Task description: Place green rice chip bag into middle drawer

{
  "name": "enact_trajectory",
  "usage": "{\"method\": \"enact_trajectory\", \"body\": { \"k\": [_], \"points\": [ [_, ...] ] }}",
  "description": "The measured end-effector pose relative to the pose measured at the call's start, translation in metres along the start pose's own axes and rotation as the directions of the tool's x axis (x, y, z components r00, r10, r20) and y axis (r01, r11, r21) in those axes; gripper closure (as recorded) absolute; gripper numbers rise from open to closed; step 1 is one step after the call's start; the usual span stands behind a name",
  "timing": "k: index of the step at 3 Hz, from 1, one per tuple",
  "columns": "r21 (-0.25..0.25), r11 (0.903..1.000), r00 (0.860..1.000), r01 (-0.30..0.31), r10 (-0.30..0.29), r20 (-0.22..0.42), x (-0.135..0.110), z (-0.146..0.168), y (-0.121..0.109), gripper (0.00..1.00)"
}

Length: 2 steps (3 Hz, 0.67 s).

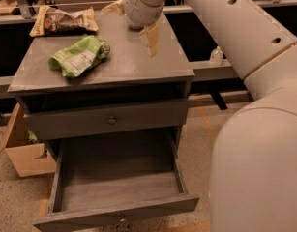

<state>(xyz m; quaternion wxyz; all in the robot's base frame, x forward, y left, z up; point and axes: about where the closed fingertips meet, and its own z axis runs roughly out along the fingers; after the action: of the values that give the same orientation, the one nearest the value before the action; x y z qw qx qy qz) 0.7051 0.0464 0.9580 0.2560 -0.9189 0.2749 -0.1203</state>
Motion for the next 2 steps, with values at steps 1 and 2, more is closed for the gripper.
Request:
{"method": "enact_trajectory", "body": {
  "k": [1,2],
  "points": [
    [0.068,0.9967,0.998,0.043,-0.045,0.031,0.02,0.028,-0.024,0.0],
    [0.087,0.9945,0.994,0.058,-0.066,0.085,0.03,0.063,-0.042,0.0]
  ]
}}
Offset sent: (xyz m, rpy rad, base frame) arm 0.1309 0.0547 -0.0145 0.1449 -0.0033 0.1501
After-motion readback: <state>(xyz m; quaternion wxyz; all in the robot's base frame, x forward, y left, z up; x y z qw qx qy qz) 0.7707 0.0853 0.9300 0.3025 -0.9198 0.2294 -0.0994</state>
